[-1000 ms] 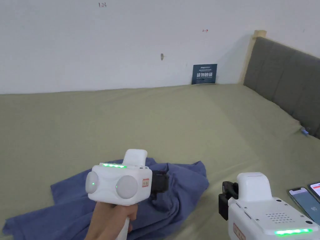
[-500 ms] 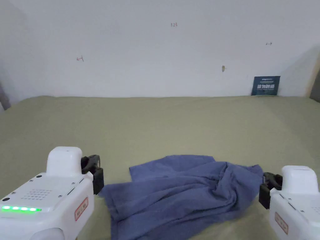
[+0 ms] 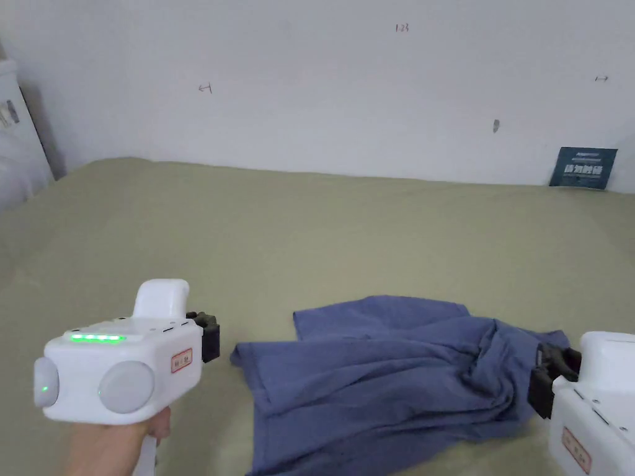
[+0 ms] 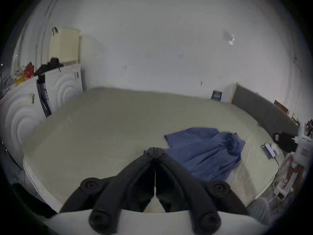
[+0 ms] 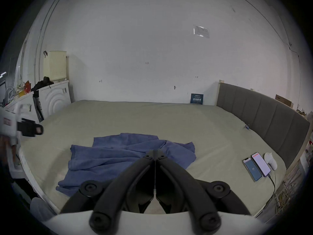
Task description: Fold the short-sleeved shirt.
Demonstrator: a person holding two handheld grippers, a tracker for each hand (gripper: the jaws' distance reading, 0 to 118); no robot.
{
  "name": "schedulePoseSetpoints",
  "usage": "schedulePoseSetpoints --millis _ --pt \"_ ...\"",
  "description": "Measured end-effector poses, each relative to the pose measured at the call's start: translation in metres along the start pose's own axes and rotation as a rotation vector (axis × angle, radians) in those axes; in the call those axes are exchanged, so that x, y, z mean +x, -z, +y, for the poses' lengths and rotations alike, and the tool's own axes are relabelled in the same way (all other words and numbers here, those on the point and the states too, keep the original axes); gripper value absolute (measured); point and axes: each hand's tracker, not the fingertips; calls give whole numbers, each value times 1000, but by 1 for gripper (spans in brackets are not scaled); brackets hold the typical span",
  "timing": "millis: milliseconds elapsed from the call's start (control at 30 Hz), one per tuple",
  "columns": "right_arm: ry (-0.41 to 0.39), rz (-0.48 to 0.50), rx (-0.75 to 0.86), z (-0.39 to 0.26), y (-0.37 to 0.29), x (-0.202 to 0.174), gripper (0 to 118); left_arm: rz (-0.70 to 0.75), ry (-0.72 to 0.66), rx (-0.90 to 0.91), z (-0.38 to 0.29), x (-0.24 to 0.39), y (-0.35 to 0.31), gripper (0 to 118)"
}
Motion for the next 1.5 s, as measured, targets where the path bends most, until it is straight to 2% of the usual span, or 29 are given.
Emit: schedulePoseSetpoints --millis 133,167,200,233,300,333,433,467,533,567,600,633,667,700,733,767,800,900,967,1000,1133,1200,1267,1400,1433,1467,1500 --pt "-11 13 -48 -9 22 -3 1 3 14 -224 6 -13 90 2" --pt "-15 13 -60 -11 28 -3 1 -1 14 -260 6 -14 107 5" --pt "-21 16 -74 -13 34 -2 1 -2 20 -294 5 -11 121 16" --pt "-26 15 -83 -16 40 -1 1 -1 40 -316 4 -9 134 39" --pt "-37 9 -99 -20 51 2 1 28 77 -368 1 -6 161 111" --pt "-40 4 -109 -22 56 4 1 42 96 -384 -2 -4 171 118" --pt "-42 -10 -135 -25 66 11 1 140 159 -387 -6 1 193 118" --pt "-42 -13 -142 -27 69 14 1 125 161 -396 -6 0 197 118" --pt "-39 -22 -161 -28 73 19 1 111 157 -412 -9 3 201 113" --pt "-37 -25 -169 -29 75 23 1 109 160 -415 -9 6 200 105" --pt "-31 -33 -179 -31 78 26 1 106 171 -415 -8 6 197 75" --pt "-26 -38 -186 -32 80 30 1 89 175 -395 -7 9 191 29" --pt "-23 -45 -191 -32 83 34 1 26 170 -351 -5 13 184 6" --pt "-23 -56 -197 -33 87 38 1 -4 170 -316 -5 21 180 6" --pt "-30 -64 -204 -32 91 43 1 58 220 -303 -1 23 178 6" --pt "-32 -73 -212 -32 95 48 1 30 257 -332 0 25 180 6" --pt "-26 -79 -220 -30 101 54 1 -10 242 -342 0 24 181 6" --pt "32 -111 -259 -22 125 82 1 6 191 -357 2 20 185 6" --pt "37 -148 -288 -15 152 102 1 -19 112 -392 2 12 187 6" --pt "32 -165 -313 -11 168 112 1 -16 114 -401 1 9 190 6" --pt "24 -172 -417 -1 230 143 1 -13 172 -404 -1 13 191 6" --pt "45 -173 -466 -3 258 156 1 -5 174 -407 -1 15 191 6" --pt "74 -164 -519 -6 279 166 1 -2 191 -406 -3 16 193 6" --pt "80 -148 -554 -11 308 175 2 -4 188 -412 -3 15 197 6" --pt "84 -150 -558 -12 314 176 9 -7 189 -414 -3 15 198 6" --pt "80 -155 -569 -13 319 176 35 -11 193 -417 -3 14 199 6" --pt "72 -161 -595 -14 324 176 91 -14 198 -418 -4 14 200 6"
